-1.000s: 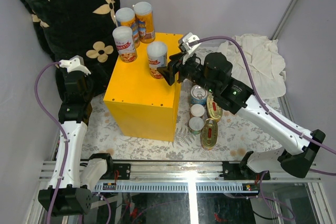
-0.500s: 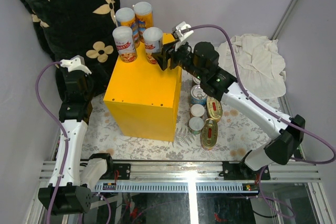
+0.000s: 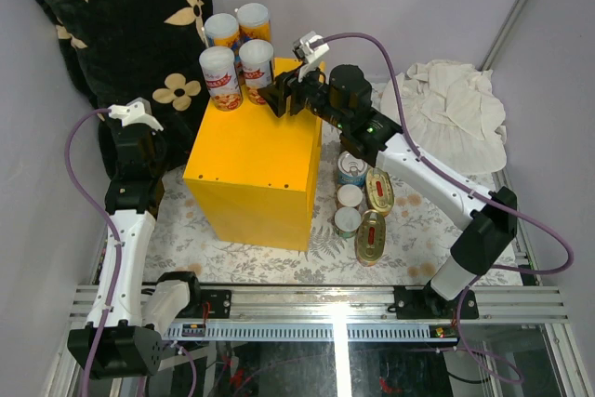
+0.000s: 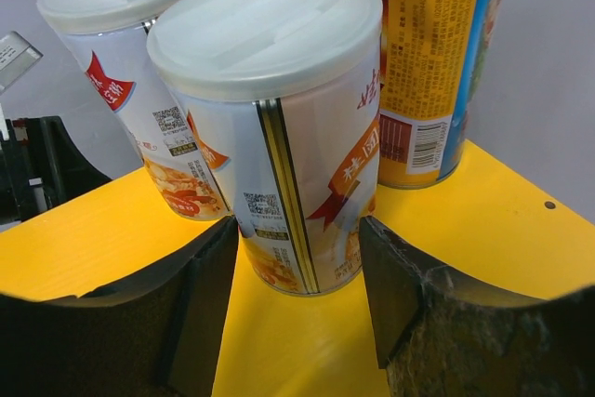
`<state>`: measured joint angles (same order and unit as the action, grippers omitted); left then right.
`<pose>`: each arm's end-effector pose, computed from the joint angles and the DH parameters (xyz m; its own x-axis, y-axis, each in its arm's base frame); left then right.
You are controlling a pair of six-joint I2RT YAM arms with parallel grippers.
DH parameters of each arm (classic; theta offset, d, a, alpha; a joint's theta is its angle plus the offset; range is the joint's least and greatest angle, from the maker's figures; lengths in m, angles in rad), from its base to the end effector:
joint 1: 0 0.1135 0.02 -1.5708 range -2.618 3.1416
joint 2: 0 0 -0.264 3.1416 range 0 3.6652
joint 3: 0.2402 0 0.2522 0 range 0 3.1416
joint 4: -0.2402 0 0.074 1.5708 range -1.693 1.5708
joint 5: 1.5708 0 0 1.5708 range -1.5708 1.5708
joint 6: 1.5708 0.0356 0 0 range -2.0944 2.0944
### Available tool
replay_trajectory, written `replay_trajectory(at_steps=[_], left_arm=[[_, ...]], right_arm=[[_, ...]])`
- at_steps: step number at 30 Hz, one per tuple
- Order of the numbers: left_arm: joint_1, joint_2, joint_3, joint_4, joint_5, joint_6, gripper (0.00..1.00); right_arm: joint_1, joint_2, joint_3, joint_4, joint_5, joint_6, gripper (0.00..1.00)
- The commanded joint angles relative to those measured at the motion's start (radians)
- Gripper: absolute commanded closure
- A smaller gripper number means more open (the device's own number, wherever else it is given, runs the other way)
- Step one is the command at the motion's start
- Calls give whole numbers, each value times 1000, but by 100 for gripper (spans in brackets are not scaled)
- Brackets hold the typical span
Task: Place and organize the canned foods onto the counter
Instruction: Place the canned food on the counter.
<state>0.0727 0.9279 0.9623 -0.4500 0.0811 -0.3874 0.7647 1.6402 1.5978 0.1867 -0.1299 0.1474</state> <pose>0.2043 0.0120 0.3490 -0.3734 -0.4047 -0.8347 -0.1507 0.9143 -0.3759 0.2809 0.2759 0.4421 -0.0118 0.1905 -0.9816 -0.7858 0.6054 0.1269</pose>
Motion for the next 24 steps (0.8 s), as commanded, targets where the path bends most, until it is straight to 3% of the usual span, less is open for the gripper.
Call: replay_trajectory(at_steps=[1,18,20,24], left_arm=[[-7,1,-6,30,23,6,0],[-7,2,-10,30,26,6,0],[-7,1,-11,30,26,5,0],[-8,3,-11,30,27,4,0]], right_arm=[[-2,13,49,45,-55,33,40],[-3,44,81,52,-54,57,40],[-3,28,64,50,-32,52,34],[-5,-102,-55,92,41,51,8]])
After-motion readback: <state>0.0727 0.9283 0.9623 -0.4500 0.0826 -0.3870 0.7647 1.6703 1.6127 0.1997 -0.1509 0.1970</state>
